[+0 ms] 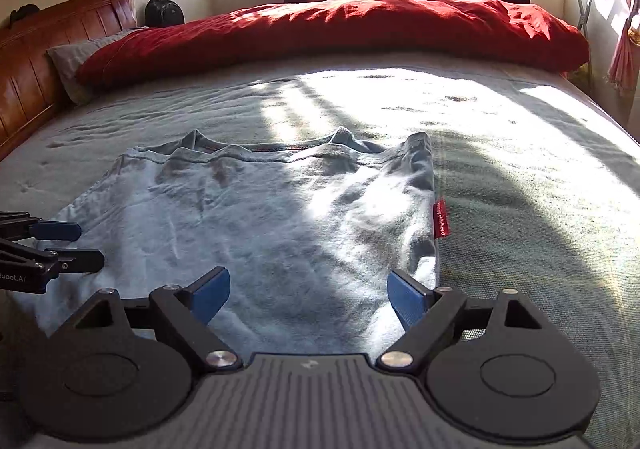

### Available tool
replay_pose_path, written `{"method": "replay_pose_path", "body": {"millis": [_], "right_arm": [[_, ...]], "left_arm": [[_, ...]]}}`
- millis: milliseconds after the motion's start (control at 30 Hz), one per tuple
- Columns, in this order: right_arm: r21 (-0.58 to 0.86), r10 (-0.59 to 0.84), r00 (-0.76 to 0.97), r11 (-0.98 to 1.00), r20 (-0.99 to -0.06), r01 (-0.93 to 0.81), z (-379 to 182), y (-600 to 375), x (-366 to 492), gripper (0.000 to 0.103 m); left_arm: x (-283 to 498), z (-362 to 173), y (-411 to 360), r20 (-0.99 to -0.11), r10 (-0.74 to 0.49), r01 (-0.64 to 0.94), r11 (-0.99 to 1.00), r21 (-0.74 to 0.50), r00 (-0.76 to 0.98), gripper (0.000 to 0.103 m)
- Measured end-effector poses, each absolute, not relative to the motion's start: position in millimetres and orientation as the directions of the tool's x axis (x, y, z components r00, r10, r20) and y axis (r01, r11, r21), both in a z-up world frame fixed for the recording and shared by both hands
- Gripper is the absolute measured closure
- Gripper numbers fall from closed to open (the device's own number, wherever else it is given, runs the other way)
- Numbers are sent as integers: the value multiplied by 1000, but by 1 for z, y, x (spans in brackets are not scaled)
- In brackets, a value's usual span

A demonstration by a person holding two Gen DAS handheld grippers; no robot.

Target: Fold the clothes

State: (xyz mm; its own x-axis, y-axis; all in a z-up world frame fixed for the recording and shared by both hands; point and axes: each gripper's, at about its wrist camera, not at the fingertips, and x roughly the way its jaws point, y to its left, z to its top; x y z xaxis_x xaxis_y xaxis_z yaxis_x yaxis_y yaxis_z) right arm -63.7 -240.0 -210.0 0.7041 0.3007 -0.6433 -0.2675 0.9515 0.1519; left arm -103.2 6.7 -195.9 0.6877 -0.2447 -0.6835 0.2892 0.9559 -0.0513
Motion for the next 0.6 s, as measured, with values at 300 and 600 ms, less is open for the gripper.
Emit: {"method": "replay_pose_path", "body": {"millis": [300, 600], "right_arm": [[183, 323, 687, 945, -651, -271, -221, -249, -24, 4], [231, 348, 683, 937, -642, -261, -206, -253, -4, 1]], "left_arm": [[-53, -204, 5, -678, -239, 269, 961, -64, 695, 22], [-32, -187, 3, -691, -227, 240, 968, -80, 686, 22]]}}
